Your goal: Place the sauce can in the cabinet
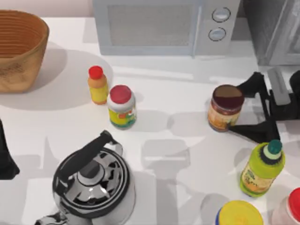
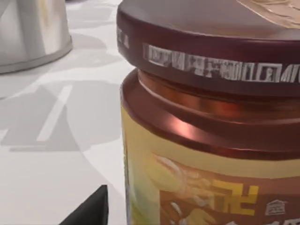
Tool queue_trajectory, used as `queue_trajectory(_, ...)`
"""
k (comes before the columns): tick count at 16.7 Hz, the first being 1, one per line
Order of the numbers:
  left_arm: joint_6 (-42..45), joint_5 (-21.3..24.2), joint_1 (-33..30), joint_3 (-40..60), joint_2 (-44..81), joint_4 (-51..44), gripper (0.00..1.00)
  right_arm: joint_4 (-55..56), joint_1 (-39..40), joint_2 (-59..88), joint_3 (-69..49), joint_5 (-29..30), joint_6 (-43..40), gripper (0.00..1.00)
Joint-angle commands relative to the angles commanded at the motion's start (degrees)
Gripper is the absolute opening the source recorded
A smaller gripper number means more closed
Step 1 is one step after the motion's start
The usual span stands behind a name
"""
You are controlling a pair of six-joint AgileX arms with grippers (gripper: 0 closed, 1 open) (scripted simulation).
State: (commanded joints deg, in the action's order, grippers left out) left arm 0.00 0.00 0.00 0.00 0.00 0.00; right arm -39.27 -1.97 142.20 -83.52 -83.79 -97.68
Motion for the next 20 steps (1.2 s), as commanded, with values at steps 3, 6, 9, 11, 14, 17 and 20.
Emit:
queue_trajectory(3,0.0,0.0,0.0,0.0,0.0,0.0,1.00,18.7,1.6,-1.1,4.9,0.1,14.8,1.00)
queue_trajectory(6,0.0,0.0,0.0,0.0,0.0,0.0,1.00,36.7,2.9,-2.3,10.0,0.4,28.7,1.00)
queue_trajectory(9,0.0,0.0,0.0,0.0,0.0,0.0,1.00,50.7,4.1,-3.9,14.4,0.8,40.1,1.00)
queue_trajectory(11,0.0,0.0,0.0,0.0,0.0,0.0,1.00,57.2,4.7,-5.0,16.6,1.2,45.6,1.00)
queue_trajectory(14,0.0,0.0,0.0,0.0,0.0,0.0,1.00,62.4,5.4,-6.2,18.5,1.6,50.2,1.00)
queue_trajectory(17,0.0,0.0,0.0,0.0,0.0,0.0,1.00,63.3,5.5,-6.5,18.8,1.7,51.0,1.00)
queue_trajectory(20,0.0,0.0,0.0,0.0,0.0,0.0,1.00,63.3,5.5,-6.5,18.8,1.7,51.0,1.00)
